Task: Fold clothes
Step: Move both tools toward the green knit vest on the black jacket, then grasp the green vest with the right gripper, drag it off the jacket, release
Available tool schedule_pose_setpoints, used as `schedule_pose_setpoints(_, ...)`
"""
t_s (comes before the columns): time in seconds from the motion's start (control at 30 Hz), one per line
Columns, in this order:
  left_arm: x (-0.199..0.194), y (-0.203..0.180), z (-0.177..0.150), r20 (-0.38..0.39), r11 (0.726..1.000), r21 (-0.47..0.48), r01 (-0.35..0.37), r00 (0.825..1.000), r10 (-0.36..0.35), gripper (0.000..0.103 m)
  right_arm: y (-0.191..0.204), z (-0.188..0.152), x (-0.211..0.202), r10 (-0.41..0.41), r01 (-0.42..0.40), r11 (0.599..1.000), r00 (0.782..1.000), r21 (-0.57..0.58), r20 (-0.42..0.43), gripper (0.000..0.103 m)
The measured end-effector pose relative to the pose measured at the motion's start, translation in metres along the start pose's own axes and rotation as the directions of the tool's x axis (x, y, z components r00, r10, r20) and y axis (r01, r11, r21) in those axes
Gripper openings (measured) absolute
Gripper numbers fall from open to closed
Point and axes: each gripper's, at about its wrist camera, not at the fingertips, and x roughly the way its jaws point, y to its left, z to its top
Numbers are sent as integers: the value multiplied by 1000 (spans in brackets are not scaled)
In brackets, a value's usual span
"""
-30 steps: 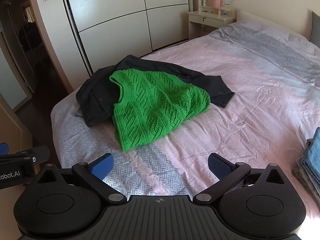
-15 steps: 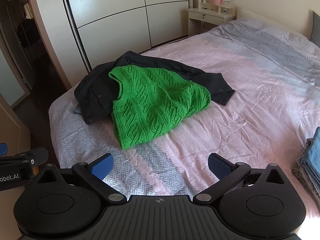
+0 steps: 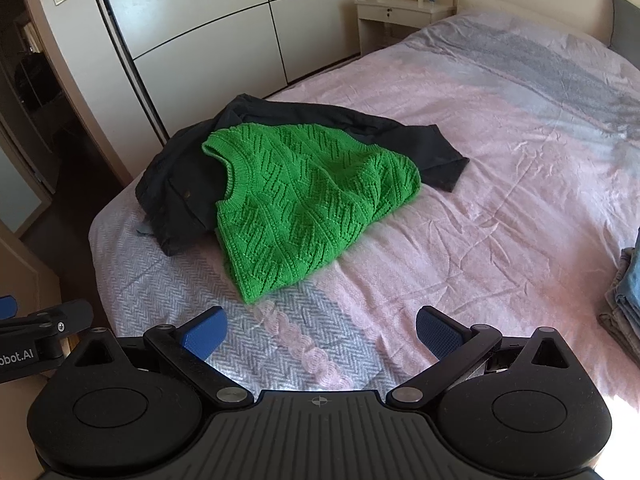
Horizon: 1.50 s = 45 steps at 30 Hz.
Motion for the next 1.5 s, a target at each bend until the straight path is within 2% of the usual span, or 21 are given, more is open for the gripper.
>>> schedule_pose_setpoints(0.13,20,8,8,-25,1000,12,9,1000,-9,101,-3,7,12,23,-23,999,1000,45,4,103)
schedule_pose_setpoints(0.4,72,23,28,-103,999,25,48,994,-46,100,4,15,55,51,-49,997,998,63,-32,103)
schedule_pose_setpoints(0.63,120,34,52,-159,996,46,77,985,-69,97,7,24,99,44,-36,994,996,100,-74,103)
schedule_pose_setpoints(1.03,202,45,111,-209,981,103,163,968,-139,97,21,63,176,16,-2,990,995,142,-97,103)
schedule_pose_setpoints(1.17,228,47,118,-235,976,119,181,960,-150,97,29,63,206,17,-2,993,991,117,-130,102)
schedule_pose_setpoints(1.23,241,49,120,-251,976,120,184,956,-150,97,36,60,220,28,-13,995,987,98,-157,93)
schedule_pose_setpoints(1.5,280,62,117,-318,974,125,191,937,-143,96,72,43,267,48,-56,998,970,-29,-237,93)
